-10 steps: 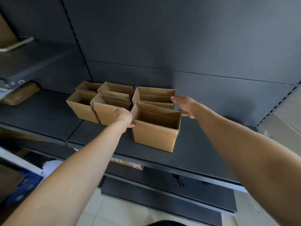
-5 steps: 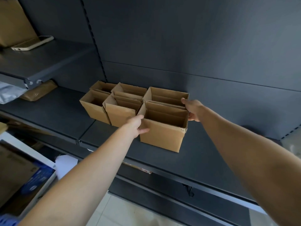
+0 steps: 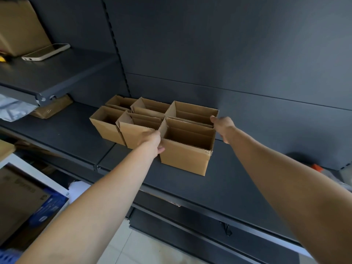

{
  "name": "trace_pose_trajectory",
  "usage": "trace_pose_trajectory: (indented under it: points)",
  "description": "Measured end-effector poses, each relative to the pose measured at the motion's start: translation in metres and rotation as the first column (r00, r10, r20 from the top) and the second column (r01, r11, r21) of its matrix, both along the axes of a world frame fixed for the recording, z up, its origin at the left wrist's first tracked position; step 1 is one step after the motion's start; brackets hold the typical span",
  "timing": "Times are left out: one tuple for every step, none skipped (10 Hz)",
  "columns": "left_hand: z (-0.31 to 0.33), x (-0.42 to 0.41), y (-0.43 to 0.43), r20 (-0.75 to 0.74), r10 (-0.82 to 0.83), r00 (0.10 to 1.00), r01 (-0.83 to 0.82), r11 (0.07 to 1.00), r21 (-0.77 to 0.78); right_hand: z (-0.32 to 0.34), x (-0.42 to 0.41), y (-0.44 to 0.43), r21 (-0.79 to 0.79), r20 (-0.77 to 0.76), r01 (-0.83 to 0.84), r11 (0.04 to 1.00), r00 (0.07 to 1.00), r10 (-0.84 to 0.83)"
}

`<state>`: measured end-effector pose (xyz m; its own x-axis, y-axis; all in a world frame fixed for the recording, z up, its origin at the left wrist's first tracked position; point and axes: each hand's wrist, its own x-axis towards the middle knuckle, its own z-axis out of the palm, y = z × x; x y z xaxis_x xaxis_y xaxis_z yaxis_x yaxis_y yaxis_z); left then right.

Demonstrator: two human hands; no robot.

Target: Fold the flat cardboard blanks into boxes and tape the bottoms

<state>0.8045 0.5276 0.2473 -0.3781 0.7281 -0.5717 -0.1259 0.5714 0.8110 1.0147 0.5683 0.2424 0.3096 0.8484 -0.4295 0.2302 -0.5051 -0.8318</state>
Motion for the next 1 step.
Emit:
trace_pose_trajectory:
  points:
    - [0.0035, -0.0026, 0.0073, -0.252, 0.000, 0.968, 0.030, 0.993, 0.116, 0.0184, -0.0053, -0.0057, 0.112, 0.174, -0.007, 0.994, 0.985, -0.013]
